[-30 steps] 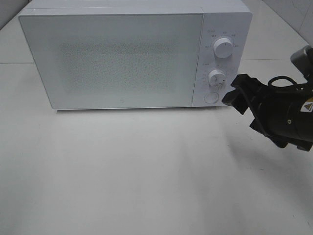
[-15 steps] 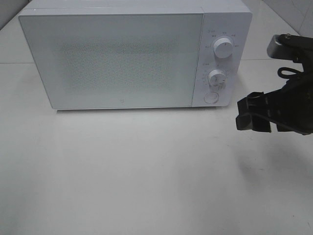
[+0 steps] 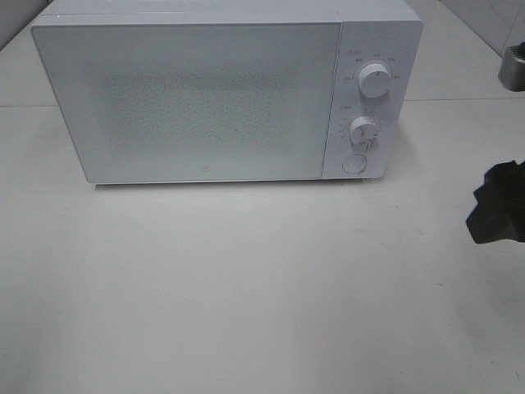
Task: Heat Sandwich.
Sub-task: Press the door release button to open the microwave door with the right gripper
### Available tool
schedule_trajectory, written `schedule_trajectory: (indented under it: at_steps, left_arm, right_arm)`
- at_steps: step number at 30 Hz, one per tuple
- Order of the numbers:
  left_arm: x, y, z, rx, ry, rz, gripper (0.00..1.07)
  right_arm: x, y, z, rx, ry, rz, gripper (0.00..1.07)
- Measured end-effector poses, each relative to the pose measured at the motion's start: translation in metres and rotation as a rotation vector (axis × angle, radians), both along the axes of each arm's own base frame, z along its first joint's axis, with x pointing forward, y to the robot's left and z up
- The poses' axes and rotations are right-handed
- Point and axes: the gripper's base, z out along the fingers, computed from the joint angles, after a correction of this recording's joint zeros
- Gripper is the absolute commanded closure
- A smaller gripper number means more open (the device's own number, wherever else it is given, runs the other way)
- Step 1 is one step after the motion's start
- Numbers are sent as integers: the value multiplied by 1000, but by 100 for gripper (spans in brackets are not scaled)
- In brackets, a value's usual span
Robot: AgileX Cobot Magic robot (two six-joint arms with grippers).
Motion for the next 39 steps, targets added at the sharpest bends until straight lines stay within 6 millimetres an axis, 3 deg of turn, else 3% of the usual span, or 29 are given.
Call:
schedule_trajectory:
  at_steps: [16,19,28,39]
  left_arm:
    - [0,0,0,0,0,0,5]
    - [0,0,0,0,0,0,5]
    - [0,0,0,0,0,0,5]
    - [0,0,0,0,0,0,5]
  right_arm:
    - [-78,-30,41,5,-137,72,32]
    - [-104,-40,49,28,-203,66,32]
    - [-156,-59,56,97,-409,58,32]
    - [-190,-69,53,116,-575,-39,32]
